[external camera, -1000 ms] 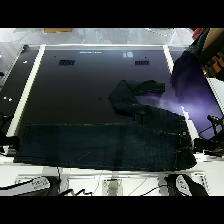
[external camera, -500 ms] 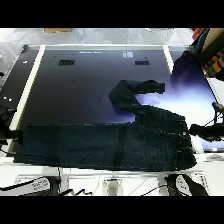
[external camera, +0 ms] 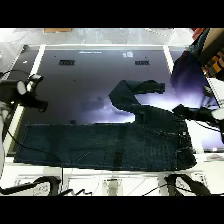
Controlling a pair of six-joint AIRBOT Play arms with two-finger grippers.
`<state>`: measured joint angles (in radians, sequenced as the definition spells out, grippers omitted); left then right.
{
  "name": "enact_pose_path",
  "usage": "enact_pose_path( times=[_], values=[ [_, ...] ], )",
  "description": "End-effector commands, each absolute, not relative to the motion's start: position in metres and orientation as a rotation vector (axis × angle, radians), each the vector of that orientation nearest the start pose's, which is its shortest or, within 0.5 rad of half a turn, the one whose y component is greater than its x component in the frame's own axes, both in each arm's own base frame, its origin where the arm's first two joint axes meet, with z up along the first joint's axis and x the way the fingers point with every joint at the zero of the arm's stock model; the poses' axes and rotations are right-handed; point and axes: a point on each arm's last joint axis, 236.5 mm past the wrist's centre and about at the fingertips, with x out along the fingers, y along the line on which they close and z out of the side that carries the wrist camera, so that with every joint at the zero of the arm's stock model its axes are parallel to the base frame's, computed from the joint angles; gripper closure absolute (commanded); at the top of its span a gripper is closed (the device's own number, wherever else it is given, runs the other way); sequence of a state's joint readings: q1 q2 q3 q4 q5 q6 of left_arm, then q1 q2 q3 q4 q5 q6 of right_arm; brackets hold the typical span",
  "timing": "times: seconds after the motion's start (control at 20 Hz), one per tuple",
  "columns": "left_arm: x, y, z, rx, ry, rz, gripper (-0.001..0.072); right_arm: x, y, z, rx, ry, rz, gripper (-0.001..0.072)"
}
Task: Fold the clothes and pants, and hang the long-sleeved shirts on hangers.
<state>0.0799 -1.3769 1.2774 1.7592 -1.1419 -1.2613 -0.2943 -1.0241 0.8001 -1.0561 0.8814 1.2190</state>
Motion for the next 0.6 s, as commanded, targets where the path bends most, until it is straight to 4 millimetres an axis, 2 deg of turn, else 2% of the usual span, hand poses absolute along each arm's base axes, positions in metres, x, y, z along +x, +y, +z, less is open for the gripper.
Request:
enact_pose_path(
  times=[0.0,0.1,0.25,0.35,0.45,0.55],
  values=[
    [0.461,0.029,0.052,0.32,1.039,0.018,0.0014,0.395,0.07,0.007,0.106,0.975,0.322,0.0185],
    [0.467,0.038,0.072,0.282,0.986,0.056,0.0014,0.417,0.116,0.006,-0.111,0.977,0.433,0.0186],
    [0.462,0.066,0.101,0.25,0.935,0.119,0.0014,0.448,0.184,-0.003,-0.342,0.966,0.567,0.0182],
    [0.456,0.084,0.112,0.23,0.919,0.159,0.0014,0.451,0.226,-0.025,-0.591,0.953,0.712,0.0122],
    [0.451,0.098,0.117,0.216,0.914,0.189,0.0014,0.444,0.26,-0.042,-0.782,0.923,0.829,0.0122],
    [0.449,0.107,0.116,0.207,0.917,0.208,0.0014,0.444,0.285,-0.053,-0.817,0.88,0.859,0.0121]
  ],
)
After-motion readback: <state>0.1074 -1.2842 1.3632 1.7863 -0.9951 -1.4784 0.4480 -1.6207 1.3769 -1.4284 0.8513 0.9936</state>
